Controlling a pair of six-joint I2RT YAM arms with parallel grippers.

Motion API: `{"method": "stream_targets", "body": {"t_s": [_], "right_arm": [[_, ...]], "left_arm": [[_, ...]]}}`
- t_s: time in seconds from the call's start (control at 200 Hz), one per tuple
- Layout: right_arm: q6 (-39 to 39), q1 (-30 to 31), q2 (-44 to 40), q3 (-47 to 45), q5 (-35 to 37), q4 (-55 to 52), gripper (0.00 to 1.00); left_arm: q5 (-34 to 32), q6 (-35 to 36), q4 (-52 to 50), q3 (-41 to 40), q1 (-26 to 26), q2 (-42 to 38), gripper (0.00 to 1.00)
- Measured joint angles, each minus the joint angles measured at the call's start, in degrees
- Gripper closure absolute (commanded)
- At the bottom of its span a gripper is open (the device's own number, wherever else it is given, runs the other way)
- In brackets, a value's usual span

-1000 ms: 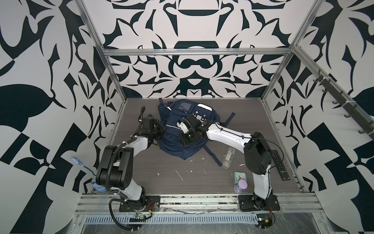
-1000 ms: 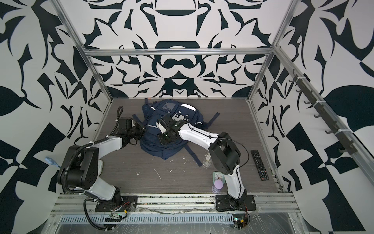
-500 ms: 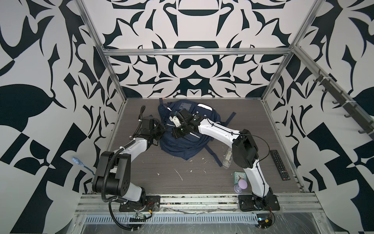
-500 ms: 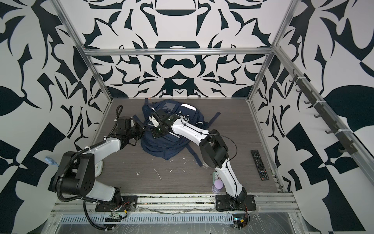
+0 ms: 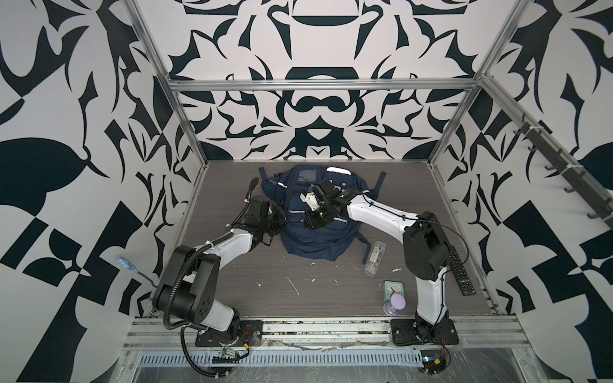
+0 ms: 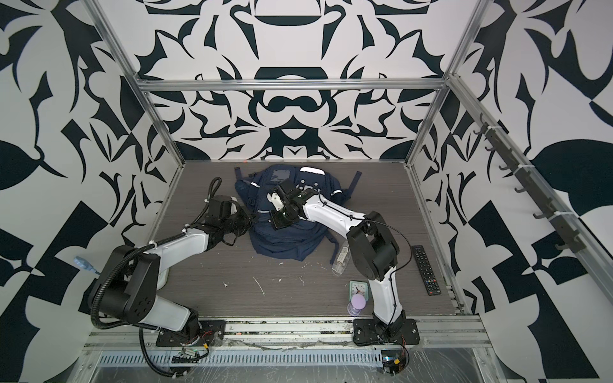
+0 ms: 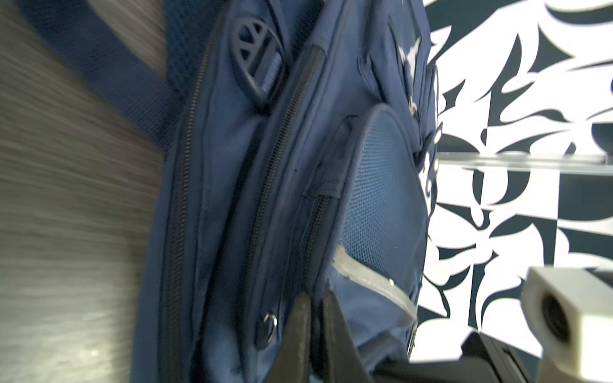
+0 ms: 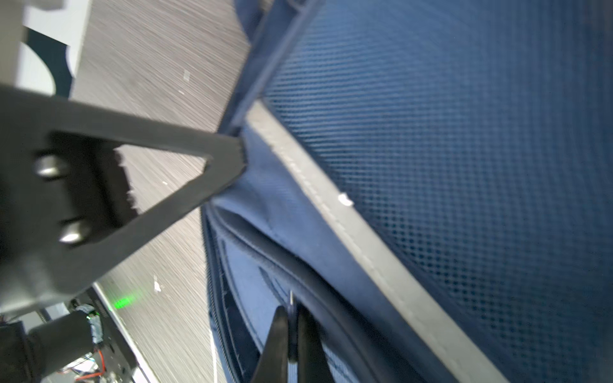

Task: Pack books, pencil case, and school supplies into a backpack
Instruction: Unzip the student bag at the top-center of the table.

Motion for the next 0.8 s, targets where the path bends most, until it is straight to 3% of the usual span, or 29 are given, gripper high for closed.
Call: {"method": "stream_targets", "body": {"t_s": [0.095,0.19,0.295,0.5,0.8], "right_arm": [[0.0,-1.1,-1.7,-3.0,1.0,0.3,1.0],[0.3,-2.0,-3.1,-6.0,2.2,1.2,1.0],[1.0,-2.2,-5.4,-9.9,3.0,2.7,1.0],[2.3,-1.1,-9.4,-14.0,4.6,4.0,1.0],[3.9,-0.6,-13.6,-17.8,5.9,5.2,1.0]], "left_arm": [[0.7,0.6,-0.3,0.0,-1.9,0.5,0.79],[1.7,2.1,-2.0,0.2,-2.7,1.3,0.6],[2.2,3.8,-4.9,1.9,-2.2,2.5,0.48],[1.5,8.6,-9.4,13.0,-0.7,8.3,0.47],[2.6,16.4,-16.0,30.8,-0.4,22.5,0.52]]}}
